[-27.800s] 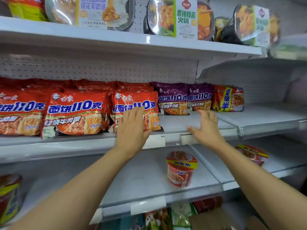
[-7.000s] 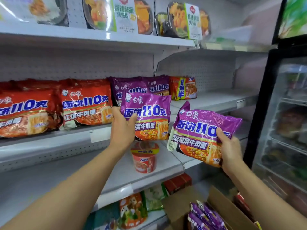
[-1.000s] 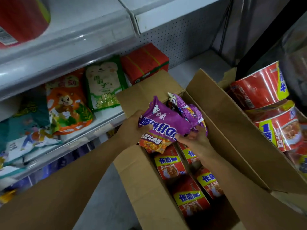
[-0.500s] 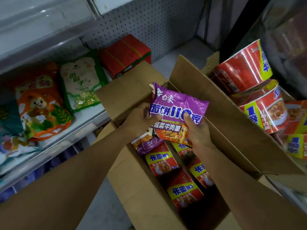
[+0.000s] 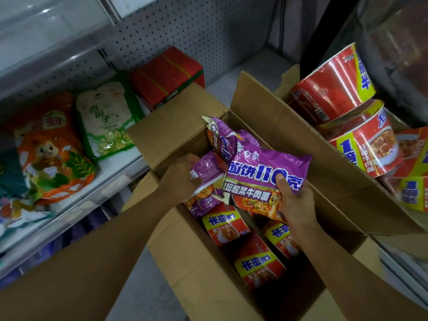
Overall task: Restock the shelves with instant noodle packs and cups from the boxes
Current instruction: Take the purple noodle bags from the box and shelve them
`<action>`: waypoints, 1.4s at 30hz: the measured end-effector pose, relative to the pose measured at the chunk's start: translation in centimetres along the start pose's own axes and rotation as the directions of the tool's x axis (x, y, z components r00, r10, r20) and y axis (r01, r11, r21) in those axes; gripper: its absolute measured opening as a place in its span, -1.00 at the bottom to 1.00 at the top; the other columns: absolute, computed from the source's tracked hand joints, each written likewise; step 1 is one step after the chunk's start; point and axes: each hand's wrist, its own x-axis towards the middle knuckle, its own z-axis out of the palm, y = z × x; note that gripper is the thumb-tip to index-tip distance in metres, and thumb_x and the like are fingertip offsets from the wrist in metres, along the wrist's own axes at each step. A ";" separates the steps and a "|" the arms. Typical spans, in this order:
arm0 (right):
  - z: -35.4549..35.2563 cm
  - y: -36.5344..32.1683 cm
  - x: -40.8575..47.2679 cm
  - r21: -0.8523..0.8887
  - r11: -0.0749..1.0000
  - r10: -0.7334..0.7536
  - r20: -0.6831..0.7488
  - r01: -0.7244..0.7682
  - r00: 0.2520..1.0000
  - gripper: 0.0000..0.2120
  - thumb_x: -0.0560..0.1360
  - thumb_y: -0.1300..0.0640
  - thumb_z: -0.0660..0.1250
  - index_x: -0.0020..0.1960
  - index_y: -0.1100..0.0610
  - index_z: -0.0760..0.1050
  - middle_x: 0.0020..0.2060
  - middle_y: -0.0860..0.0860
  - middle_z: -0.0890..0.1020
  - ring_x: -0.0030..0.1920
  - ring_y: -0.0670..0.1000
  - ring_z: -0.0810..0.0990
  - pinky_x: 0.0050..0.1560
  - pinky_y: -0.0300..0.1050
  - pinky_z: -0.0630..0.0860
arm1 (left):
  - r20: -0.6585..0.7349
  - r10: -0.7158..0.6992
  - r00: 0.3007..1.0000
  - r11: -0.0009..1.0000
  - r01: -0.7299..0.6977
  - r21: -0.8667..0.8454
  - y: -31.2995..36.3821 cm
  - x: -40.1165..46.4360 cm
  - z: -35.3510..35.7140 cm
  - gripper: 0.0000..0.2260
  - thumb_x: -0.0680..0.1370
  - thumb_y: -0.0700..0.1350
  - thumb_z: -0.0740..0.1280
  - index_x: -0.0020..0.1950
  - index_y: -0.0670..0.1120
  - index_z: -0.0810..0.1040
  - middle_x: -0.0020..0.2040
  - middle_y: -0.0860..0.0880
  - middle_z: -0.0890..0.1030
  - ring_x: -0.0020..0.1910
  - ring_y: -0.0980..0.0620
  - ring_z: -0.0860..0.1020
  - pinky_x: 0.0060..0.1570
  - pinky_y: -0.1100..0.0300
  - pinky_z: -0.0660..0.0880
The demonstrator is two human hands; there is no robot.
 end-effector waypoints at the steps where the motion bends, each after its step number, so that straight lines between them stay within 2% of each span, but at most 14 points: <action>1: -0.3 0.1 -0.2 0.001 1.000 -0.006 -0.001 0.006 1.000 -0.65 0.50 -0.05 0.35 0.21 0.04 0.37 -0.04 0.03 0.65 -0.13 0.00 0.67 -0.24 -0.12 0.56 | -0.016 0.033 0.999 0.999 -0.033 0.036 0.5 0.4 0.1 -0.52 0.46 -0.24 0.43 0.35 -0.18 0.40 0.25 -0.17 0.49 0.23 -0.10 0.47 0.18 0.14 0.41; 3: -1.0 0.2 -0.7 0.012 1.000 -0.008 -0.012 0.008 1.000 -0.68 0.50 -0.04 0.34 0.18 0.04 0.38 -0.06 0.04 0.66 -0.15 0.01 0.68 -0.24 -0.10 0.57 | -0.060 0.117 0.991 0.987 -0.110 0.113 2.1 1.5 -0.1 -0.47 0.46 -0.20 0.44 0.39 -0.12 0.36 0.32 -0.13 0.44 0.30 -0.10 0.41 0.25 0.01 0.40; 5: -1.5 0.2 -1.0 0.042 0.999 0.003 -0.032 -0.002 0.999 -0.68 0.49 -0.05 0.34 0.18 0.03 0.38 -0.07 0.05 0.66 -0.15 0.04 0.68 -0.19 -0.03 0.60 | -0.098 0.246 0.964 0.951 -0.221 0.215 3.7 2.7 -0.4 -0.44 0.44 -0.19 0.44 0.40 -0.09 0.34 0.34 -0.11 0.42 0.32 -0.10 0.38 0.27 -0.02 0.38; 8: -2.2 0.3 -1.2 0.068 0.998 0.005 -0.024 -0.003 1.000 -0.67 0.49 -0.04 0.33 0.20 0.05 0.39 -0.07 0.06 0.67 -0.14 0.08 0.69 -0.13 0.04 0.62 | -0.041 0.365 0.930 0.862 -0.321 0.392 5.5 5.0 -0.3 -0.34 0.42 -0.18 0.45 0.47 -0.07 0.27 0.46 -0.08 0.30 0.43 -0.10 0.25 0.37 -0.06 0.26; 10: -2.4 0.7 -1.2 0.060 0.998 0.004 -0.011 -0.003 1.000 -0.66 0.49 -0.05 0.32 0.19 0.06 0.40 -0.06 0.08 0.68 -0.14 0.08 0.70 -0.10 0.08 0.62 | 0.036 0.391 0.920 0.799 -0.359 0.483 6.0 6.5 0.0 -0.29 0.41 -0.20 0.46 0.49 -0.04 0.24 0.50 -0.06 0.23 0.47 -0.08 0.16 0.41 -0.05 0.18; 15: -2.3 1.5 -0.9 0.063 0.998 0.023 -0.010 -0.022 1.000 -0.69 0.50 -0.04 0.31 0.19 0.05 0.39 -0.08 0.04 0.68 -0.20 0.00 0.70 -0.31 -0.16 0.57 | 0.184 0.390 0.902 0.658 -0.413 0.629 5.6 9.1 0.8 -0.34 0.40 -0.19 0.46 0.45 -0.04 0.27 0.43 -0.06 0.32 0.46 -0.05 0.17 0.40 -0.04 0.14; 21: -2.3 2.0 -0.4 0.085 0.996 0.035 -0.013 -0.033 0.999 -0.72 0.50 -0.04 0.30 0.16 0.03 0.39 -0.10 0.02 0.68 -0.24 -0.04 0.69 -0.39 -0.27 0.54 | 0.119 0.399 0.909 0.616 -0.362 0.699 4.9 10.5 1.4 -0.57 0.44 -0.14 0.43 0.26 -0.07 0.40 0.25 -0.06 0.48 0.33 -0.07 0.35 0.39 -0.06 0.07; 23: -2.2 1.9 -0.4 0.085 0.996 0.031 -0.022 -0.029 0.999 -0.70 0.50 -0.04 0.30 0.18 0.04 0.39 -0.08 0.02 0.67 -0.22 -0.04 0.69 -0.37 -0.26 0.54 | 0.113 0.433 0.894 0.625 -0.388 0.677 5.0 10.5 1.0 -0.66 0.47 -0.11 0.40 0.22 -0.06 0.45 0.19 -0.07 0.53 0.25 -0.09 0.41 0.35 0.00 0.09; 26: -2.0 1.7 -0.7 0.078 0.996 0.033 -0.036 -0.030 0.999 -0.63 0.50 -0.06 0.30 0.23 0.08 0.38 -0.05 0.04 0.67 -0.17 0.01 0.69 -0.30 -0.19 0.55 | 0.052 0.412 0.910 0.708 -0.355 0.610 5.0 9.9 0.0 -0.70 0.48 -0.09 0.39 0.18 -0.09 0.47 0.13 -0.13 0.55 0.20 -0.14 0.45 0.32 0.02 0.15; 29: -1.8 1.1 -1.4 0.089 0.996 0.027 -0.041 -0.023 0.999 -0.64 0.51 -0.05 0.31 0.23 0.08 0.39 -0.05 0.06 0.67 -0.14 0.04 0.69 -0.22 -0.10 0.59 | -0.011 0.396 0.918 0.759 -0.321 0.567 5.3 8.6 -1.2 -0.65 0.49 0.00 0.39 0.22 -0.08 0.46 0.11 -0.15 0.53 0.14 -0.17 0.48 0.24 0.03 0.25; 33: -1.8 0.2 -2.8 0.083 0.997 -0.003 -0.054 0.007 0.999 -0.68 0.51 -0.06 0.32 0.19 0.06 0.41 -0.03 0.07 0.67 -0.11 0.06 0.69 -0.10 0.00 0.62 | -0.125 0.340 0.932 0.863 -0.257 0.434 5.4 6.4 -3.2 -0.59 0.50 0.09 0.38 0.24 -0.10 0.43 0.08 -0.17 0.52 0.03 -0.22 0.53 -0.12 0.08 0.36; 36: -1.9 -0.7 -4.1 0.098 0.995 -0.017 -0.083 0.025 0.996 -0.65 0.49 -0.08 0.34 0.20 0.05 0.39 -0.03 0.07 0.67 -0.10 0.07 0.68 -0.03 0.08 0.61 | -0.271 0.283 0.920 0.923 -0.184 0.338 5.3 4.7 -5.4 -0.58 0.51 0.14 0.34 0.24 -0.09 0.46 0.08 -0.17 0.59 0.04 -0.24 0.55 -0.11 0.04 0.46; 39: -2.0 -1.9 -5.8 0.131 0.991 -0.029 -0.098 0.041 0.995 -0.65 0.48 -0.09 0.35 0.19 0.01 0.39 -0.05 0.06 0.67 -0.11 0.08 0.68 -0.02 0.11 0.61 | -0.370 0.181 0.911 0.983 -0.156 0.099 5.5 2.3 -7.6 -0.63 0.51 0.11 0.36 0.18 -0.11 0.52 0.05 -0.17 0.63 0.04 -0.21 0.58 -0.01 -0.04 0.51; 42: -1.8 -3.2 -7.8 0.135 0.988 -0.065 -0.090 0.077 0.994 -0.59 0.47 -0.11 0.36 0.23 0.02 0.38 -0.02 0.08 0.66 -0.10 0.08 0.68 -0.01 0.13 0.60 | -0.372 0.047 0.927 0.966 -0.137 -0.220 5.6 -0.5 -9.6 -0.76 0.52 0.02 0.38 0.08 -0.10 0.54 0.00 -0.15 0.65 -0.02 -0.15 0.61 0.03 -0.05 0.54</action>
